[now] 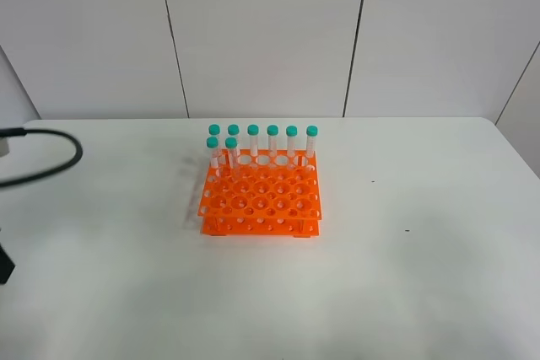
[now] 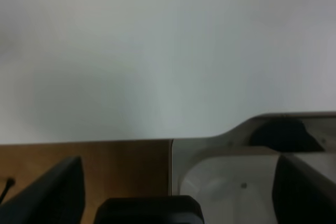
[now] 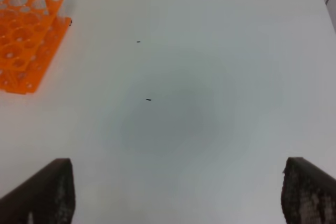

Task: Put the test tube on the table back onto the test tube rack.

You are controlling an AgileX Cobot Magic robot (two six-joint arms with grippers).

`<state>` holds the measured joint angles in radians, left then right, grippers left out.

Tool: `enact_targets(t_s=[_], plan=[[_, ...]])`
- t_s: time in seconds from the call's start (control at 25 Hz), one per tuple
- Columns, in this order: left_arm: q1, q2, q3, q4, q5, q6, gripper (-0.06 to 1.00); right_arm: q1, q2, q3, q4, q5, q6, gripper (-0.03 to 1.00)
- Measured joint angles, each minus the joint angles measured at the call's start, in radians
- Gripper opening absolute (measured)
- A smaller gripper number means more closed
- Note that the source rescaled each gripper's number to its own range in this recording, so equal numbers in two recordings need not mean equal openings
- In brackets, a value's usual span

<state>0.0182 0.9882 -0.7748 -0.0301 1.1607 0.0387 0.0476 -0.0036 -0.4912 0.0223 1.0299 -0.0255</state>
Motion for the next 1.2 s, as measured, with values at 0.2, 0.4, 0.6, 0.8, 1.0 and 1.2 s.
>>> enact_targets(t_s=[0.2, 0.4, 0.6, 0.8, 1.0, 1.2], plan=[[0.0, -0.345, 0.243, 0.0, -0.104, -0.005, 1.0, 0.0, 0.0, 0.0, 0.0, 0.0, 0.0, 0.85], [0.0, -0.614, 0.268, 0.016, -0.107, -0.012, 1.0, 0.0, 0.0, 0.0, 0.0, 0.0, 0.0, 0.85], [0.0, -0.871, 0.268, 0.019, -0.108, -0.012, 1.0, 0.0, 0.0, 0.0, 0.0, 0.0, 0.0, 0.85], [0.0, -0.989, 0.268, 0.019, -0.107, -0.012, 1.0, 0.0, 0.0, 0.0, 0.0, 0.0, 0.0, 0.85], [-0.039, -0.995, 0.272, 0.019, -0.107, -0.012, 1.0, 0.0, 0.0, 0.0, 0.0, 0.0, 0.0, 0.85], [-0.058, -0.995, 0.273, 0.02, -0.107, -0.012, 1.0, 0.0, 0.0, 0.0, 0.0, 0.0, 0.0, 0.85]])
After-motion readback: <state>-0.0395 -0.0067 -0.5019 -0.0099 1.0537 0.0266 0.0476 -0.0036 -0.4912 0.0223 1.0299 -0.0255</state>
